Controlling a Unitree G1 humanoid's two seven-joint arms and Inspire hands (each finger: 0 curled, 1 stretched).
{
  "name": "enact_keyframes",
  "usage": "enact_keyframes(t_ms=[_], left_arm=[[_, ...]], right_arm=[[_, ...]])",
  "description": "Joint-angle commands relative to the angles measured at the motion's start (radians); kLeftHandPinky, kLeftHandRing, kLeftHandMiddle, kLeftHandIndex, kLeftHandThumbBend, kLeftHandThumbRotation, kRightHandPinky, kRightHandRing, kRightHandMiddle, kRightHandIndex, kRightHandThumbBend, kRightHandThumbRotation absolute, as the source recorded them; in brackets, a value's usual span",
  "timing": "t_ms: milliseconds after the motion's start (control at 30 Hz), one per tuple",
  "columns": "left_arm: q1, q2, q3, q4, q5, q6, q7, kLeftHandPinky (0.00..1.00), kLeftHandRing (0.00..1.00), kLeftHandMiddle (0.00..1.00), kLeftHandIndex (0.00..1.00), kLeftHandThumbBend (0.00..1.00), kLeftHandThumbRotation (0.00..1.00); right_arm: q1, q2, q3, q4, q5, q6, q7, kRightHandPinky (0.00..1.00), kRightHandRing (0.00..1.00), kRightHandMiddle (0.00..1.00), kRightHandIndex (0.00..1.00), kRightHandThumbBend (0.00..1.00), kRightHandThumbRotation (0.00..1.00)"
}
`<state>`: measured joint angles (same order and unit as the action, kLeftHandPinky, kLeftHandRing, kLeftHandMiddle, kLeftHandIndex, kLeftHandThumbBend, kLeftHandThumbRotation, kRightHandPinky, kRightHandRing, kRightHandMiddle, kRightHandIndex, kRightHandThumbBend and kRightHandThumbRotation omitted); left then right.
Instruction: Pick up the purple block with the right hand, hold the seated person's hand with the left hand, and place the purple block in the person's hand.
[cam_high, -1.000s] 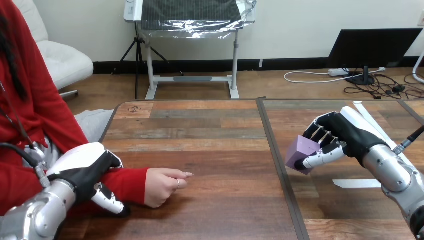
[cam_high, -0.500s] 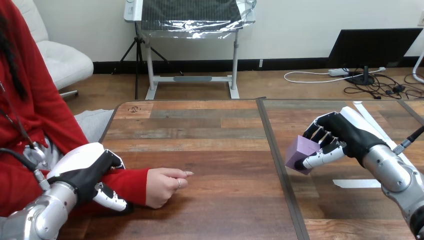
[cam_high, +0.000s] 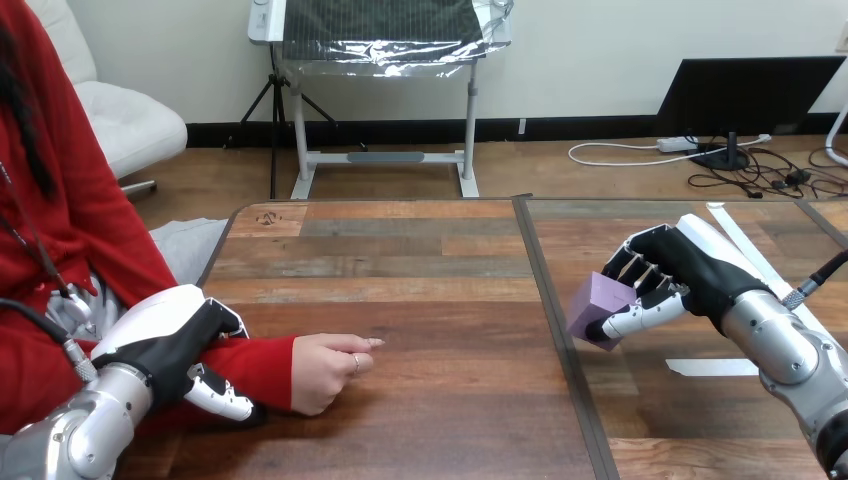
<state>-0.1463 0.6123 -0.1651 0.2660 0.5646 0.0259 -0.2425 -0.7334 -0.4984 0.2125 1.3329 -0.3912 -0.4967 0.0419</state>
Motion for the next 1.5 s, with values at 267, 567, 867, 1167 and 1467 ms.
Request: enact_keyframes(t_ms=[267,567,867,1167,1467], left_arm=[[-0.05,-0.02,0.01,-0.079,-0.029,-0.028,0.012,0.24,0.29,0.37,0.39,0.73,0.0],[-0.059,-0.012,0.01,-0.076,-0.037,-0.05,0.007,0.24,0.3,0.37,0.39,0.74,0.0],[-0.064,-0.009,0.007,-0.088,-0.036,-0.045,-0.016,0.25,0.31,0.37,0.4,0.76,0.0],[-0.065,-0.014,0.005,-0.085,-0.033,-0.051,-0.015,0.26,0.31,0.38,0.41,0.77,0.0],[-0.064,-0.014,0.012,-0.099,-0.042,-0.06,-0.019,0.27,0.32,0.38,0.41,0.77,0.0]], right_arm=[[-0.03,0.018,-0.015,-0.042,0.015,-0.014,-0.006,0.41,0.43,0.47,0.47,0.83,0.0],[-0.028,0.017,-0.014,-0.049,0.013,-0.017,-0.011,0.41,0.43,0.47,0.47,0.83,0.0],[-0.027,0.016,-0.012,-0.049,0.008,-0.019,-0.016,0.42,0.44,0.47,0.47,0.83,0.0],[-0.023,0.013,-0.014,-0.049,0.01,-0.039,-0.017,0.42,0.44,0.47,0.47,0.83,0.0],[-0.023,0.027,-0.042,-0.052,0.044,-0.031,0.001,0.4,0.43,0.46,0.46,0.83,0.0]])
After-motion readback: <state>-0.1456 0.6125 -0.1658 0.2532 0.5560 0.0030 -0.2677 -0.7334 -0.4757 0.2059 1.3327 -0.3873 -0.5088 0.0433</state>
